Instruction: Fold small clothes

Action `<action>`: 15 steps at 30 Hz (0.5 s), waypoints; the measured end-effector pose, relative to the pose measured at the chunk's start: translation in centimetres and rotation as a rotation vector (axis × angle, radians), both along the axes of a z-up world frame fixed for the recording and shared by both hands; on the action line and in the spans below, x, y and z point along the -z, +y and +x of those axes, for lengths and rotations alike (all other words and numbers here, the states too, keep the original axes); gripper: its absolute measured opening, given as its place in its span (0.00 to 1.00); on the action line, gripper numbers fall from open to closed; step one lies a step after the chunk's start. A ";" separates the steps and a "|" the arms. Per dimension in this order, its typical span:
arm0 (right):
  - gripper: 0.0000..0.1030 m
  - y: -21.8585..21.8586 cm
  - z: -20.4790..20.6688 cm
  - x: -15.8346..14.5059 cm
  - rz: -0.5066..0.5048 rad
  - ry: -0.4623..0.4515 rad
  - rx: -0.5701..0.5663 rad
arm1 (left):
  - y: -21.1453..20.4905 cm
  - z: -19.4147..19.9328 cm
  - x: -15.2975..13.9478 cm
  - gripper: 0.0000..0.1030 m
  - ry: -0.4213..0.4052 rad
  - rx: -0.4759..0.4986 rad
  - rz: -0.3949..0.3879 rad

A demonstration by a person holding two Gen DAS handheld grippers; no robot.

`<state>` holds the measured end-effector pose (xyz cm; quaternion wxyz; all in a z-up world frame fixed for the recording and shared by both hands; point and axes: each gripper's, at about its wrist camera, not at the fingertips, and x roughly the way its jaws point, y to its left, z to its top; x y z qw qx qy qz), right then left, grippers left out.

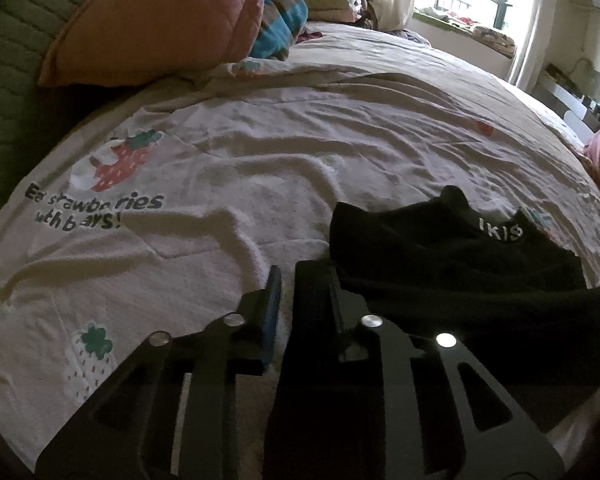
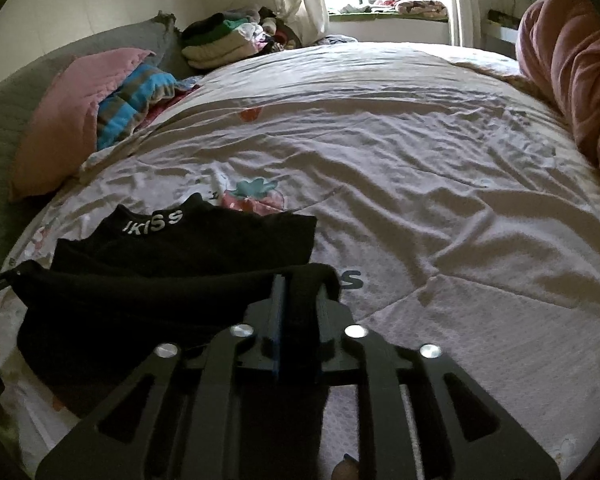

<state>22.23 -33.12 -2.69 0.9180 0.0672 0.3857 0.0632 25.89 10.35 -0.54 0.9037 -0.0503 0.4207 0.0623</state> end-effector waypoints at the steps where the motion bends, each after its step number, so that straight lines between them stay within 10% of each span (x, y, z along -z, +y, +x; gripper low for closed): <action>1: 0.40 0.0 -0.2 -0.2 -0.013 -0.011 0.015 | 0.1 0.0 0.0 0.21 -0.002 -0.001 -0.001; 15: 0.48 0.7 -4.8 -4.0 -0.009 -0.141 -0.005 | 1.1 -3.3 -3.1 0.61 -0.150 -0.036 0.002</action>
